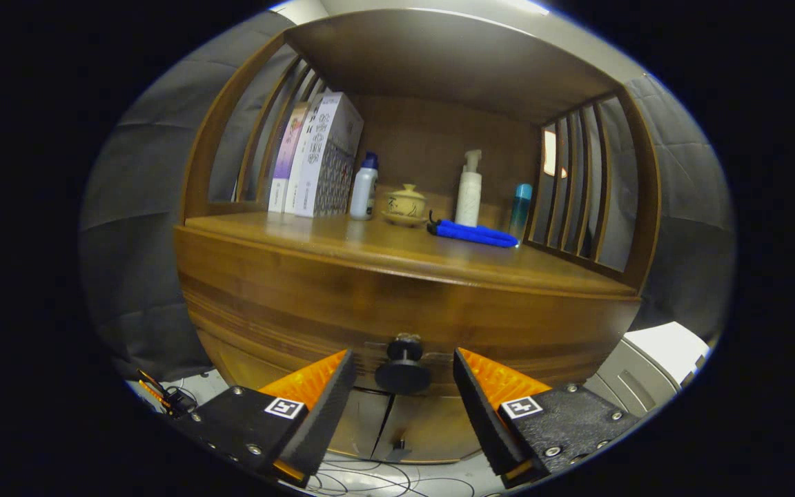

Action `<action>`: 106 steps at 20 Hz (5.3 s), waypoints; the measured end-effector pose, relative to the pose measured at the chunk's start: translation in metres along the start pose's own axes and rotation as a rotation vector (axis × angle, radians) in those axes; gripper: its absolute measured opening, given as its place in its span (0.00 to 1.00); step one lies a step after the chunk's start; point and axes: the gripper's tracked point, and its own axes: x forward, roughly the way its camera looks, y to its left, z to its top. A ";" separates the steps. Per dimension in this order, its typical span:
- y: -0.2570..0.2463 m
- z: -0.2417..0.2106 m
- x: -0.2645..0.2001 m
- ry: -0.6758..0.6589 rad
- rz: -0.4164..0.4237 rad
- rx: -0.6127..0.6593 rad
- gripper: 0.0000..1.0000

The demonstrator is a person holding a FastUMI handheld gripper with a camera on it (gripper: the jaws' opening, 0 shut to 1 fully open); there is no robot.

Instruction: Pull open the drawer, take out the items inside it, and place them on the countertop above the cabinet.

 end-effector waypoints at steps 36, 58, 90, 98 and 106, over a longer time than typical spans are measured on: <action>-0.003 -0.050 -0.167 0.062 0.035 0.088 0.35; 0.011 0.034 -0.243 -0.073 0.086 0.055 0.95; -0.035 -0.013 -0.036 0.596 -0.006 0.028 0.81; -0.034 -0.030 -0.041 0.618 -0.005 0.106 0.35; -0.037 -0.007 -0.061 0.521 0.008 0.069 0.15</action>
